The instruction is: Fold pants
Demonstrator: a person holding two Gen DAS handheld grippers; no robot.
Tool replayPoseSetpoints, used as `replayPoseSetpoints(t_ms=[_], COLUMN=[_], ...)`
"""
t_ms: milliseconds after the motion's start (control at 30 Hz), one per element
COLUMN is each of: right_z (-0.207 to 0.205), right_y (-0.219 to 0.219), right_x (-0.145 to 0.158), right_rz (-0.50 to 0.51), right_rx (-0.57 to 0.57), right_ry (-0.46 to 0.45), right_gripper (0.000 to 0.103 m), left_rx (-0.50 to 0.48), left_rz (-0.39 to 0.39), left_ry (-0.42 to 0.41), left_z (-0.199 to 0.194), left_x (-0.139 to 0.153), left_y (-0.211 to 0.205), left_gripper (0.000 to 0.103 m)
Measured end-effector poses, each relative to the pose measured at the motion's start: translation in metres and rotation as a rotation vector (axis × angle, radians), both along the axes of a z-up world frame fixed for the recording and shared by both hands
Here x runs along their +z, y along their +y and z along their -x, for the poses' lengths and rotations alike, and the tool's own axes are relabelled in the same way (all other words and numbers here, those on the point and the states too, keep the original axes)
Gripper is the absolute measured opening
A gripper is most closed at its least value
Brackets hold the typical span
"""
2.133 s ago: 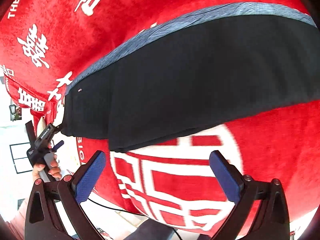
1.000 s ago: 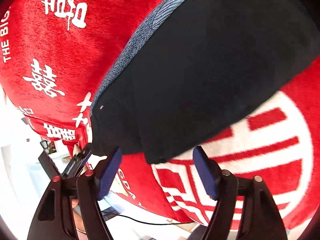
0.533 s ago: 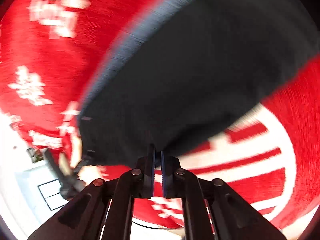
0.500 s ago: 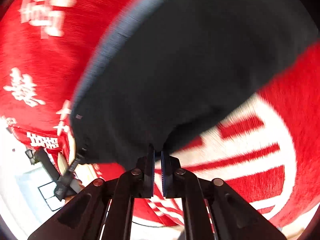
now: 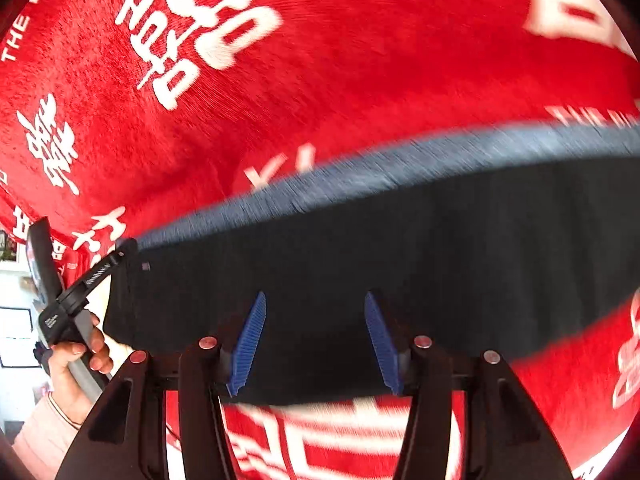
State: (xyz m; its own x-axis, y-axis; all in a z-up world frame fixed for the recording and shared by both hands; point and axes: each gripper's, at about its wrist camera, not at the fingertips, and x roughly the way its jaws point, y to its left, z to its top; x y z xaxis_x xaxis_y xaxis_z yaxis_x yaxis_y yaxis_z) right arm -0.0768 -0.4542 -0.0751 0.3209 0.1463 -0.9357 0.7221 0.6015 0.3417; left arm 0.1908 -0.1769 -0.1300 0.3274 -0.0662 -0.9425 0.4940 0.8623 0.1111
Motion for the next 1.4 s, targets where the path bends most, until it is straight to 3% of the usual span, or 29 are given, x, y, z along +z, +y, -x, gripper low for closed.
replayPoseSetpoints(t_ms=[100, 200, 267, 333, 400, 433, 500, 567, 700, 733, 767, 800, 867, 933, 1067, 1167, 1300, 1400], right_z=[-0.044, -0.069, -0.074, -0.069, -0.044, -0.031, -0.007, 0.018, 0.057, 0.065, 0.069, 0.069, 0.061, 0.058, 0.083, 0.114, 0.142, 0.156], right_y=[0.005, 0.011, 0.011, 0.001, -0.027, -0.036, -0.042, -0.033, -0.007, -0.004, 0.0, 0.001, 0.01, 0.011, 0.006, 0.013, 0.014, 0.01], right_x=[-0.024, -0.056, -0.051, -0.051, -0.044, -0.036, -0.022, -0.01, -0.027, -0.031, -0.028, -0.03, -0.033, -0.03, -0.008, 0.001, 0.003, 0.002], right_rz=[0.007, 0.058, 0.201, 0.325, 0.237, 0.205, 0.196, 0.197, 0.188, 0.205, 0.244, 0.235, 0.24, 0.222, 0.118, 0.094, 0.062, 0.051], right_rx=[0.071, 0.152, 0.224, 0.251, 0.164, 0.131, 0.1, 0.09, 0.082, 0.073, 0.078, 0.087, 0.166, 0.192, 0.061, -0.014, -0.079, -0.115], right_ry=[-0.005, 0.075, 0.05, 0.159, 0.145, 0.136, 0.145, 0.143, 0.209, 0.18, 0.121, 0.099, 0.133, 0.164, 0.089, 0.097, 0.123, 0.142], right_gripper=[0.056, 0.051, 0.046, 0.049, 0.051, 0.055, 0.074, 0.08, 0.083, 0.086, 0.095, 0.102, 0.102, 0.102, 0.102, 0.102, 0.102, 0.102], left_rx=[-0.007, -0.065, -0.044, -0.039, -0.066, -0.086, -0.152, -0.215, -0.352, -0.368, -0.373, -0.381, -0.441, -0.438, -0.379, -0.37, -0.437, -0.5], left_rz=[-0.042, -0.09, -0.074, -0.087, -0.077, -0.055, -0.017, 0.013, -0.007, -0.032, -0.072, -0.062, -0.098, -0.116, -0.093, -0.054, 0.027, 0.014], left_ry=[-0.011, -0.088, -0.078, -0.063, -0.061, -0.057, -0.043, 0.006, 0.115, 0.145, 0.124, 0.039, -0.056, -0.021, 0.09, 0.102, 0.115, 0.128], left_z=[-0.008, -0.002, -0.01, -0.014, -0.001, 0.007, 0.034, 0.073, 0.143, 0.159, 0.174, 0.187, 0.202, 0.201, 0.191, 0.191, 0.213, 0.235], left_x=[-0.025, -0.031, -0.032, -0.026, -0.009, -0.002, 0.014, 0.022, -0.002, -0.014, -0.025, -0.022, -0.02, -0.017, -0.006, 0.003, 0.016, 0.009], left_y=[0.003, -0.007, -0.007, -0.009, -0.01, -0.01, -0.012, -0.017, -0.03, -0.033, -0.034, -0.034, -0.035, -0.035, -0.033, -0.039, -0.072, -0.099], left_gripper=[0.059, 0.06, 0.061, 0.061, 0.061, 0.061, 0.061, 0.061, 0.061, 0.061, 0.062, 0.062, 0.062, 0.062, 0.062, 0.062, 0.062, 0.062])
